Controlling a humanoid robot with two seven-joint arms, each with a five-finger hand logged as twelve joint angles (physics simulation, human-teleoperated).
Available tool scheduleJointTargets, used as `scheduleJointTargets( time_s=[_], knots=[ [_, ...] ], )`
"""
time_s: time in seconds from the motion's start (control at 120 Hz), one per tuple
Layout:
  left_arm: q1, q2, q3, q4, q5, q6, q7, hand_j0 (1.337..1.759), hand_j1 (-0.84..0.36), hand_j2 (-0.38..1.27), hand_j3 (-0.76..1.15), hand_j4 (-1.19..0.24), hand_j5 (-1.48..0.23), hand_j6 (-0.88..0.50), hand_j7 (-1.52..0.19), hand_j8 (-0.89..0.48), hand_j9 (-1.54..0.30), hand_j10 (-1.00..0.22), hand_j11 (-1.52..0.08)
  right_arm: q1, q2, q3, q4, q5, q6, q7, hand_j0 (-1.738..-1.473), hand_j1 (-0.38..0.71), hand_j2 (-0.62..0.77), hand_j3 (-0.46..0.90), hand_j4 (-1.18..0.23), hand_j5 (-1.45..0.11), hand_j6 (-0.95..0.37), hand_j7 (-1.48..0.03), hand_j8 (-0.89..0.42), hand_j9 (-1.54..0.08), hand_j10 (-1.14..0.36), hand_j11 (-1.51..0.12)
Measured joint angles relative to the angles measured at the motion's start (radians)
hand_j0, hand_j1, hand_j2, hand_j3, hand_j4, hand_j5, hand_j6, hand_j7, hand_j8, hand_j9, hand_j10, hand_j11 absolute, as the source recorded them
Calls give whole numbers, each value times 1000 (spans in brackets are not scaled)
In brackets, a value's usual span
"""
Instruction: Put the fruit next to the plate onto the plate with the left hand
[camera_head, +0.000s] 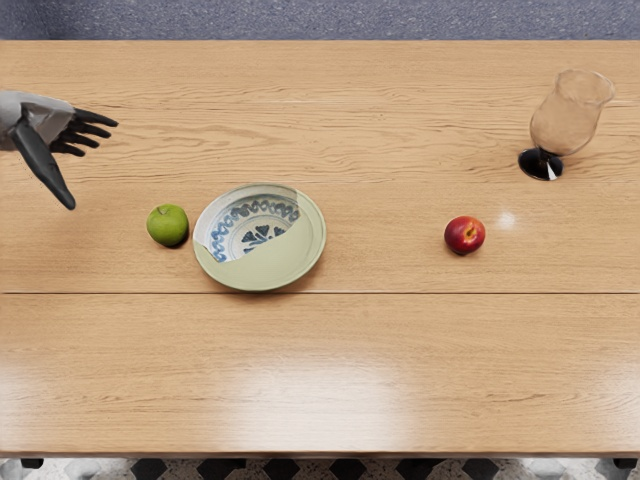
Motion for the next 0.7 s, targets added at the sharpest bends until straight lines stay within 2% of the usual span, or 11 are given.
scheduleJointTargets(
  time_s=[0.3,0.425,0.5,0.558,0.608,0.7],
  knots=[
    [1,1,-30,2,26,0,13,1658,349,0,0,-1,0,-1,0,-1,0,-1,0,0,0,1,-1,0,0,0,-1658,-322,-5,0,-22,-29,-22,-29,-22,-29,-22,-29],
    [-27,-10,-34,12,55,0,74,1658,349,0,0,-1,0,-2,0,-1,0,-1,0,0,0,1,-1,0,0,0,-1658,-322,-5,0,-22,-29,-22,-29,-22,-29,-22,-29],
    [-103,-172,-9,14,75,0,91,1658,349,1,0,-1,0,-1,0,-1,0,-1,0,0,0,1,-1,0,0,0,-1658,-322,-5,0,-22,-29,-22,-29,-22,-29,-22,-29],
    [-164,-332,76,15,80,0,99,1658,349,0,0,-1,0,-1,0,-1,0,0,0,0,0,1,-1,0,0,0,-1658,-322,-5,0,-22,-29,-22,-29,-22,-29,-22,-29],
    [-206,-401,154,15,81,0,102,1658,349,0,0,-1,0,-1,0,-1,0,0,0,0,0,1,-1,0,0,0,-1658,-322,-5,0,-22,-29,-22,-29,-22,-29,-22,-29],
    [-215,-517,277,13,57,0,106,1658,348,0,0,0,0,-1,0,0,0,0,0,0,0,1,-1,0,0,0,-1658,-322,-5,0,-22,-29,-22,-29,-22,-29,-22,-29]
  ],
)
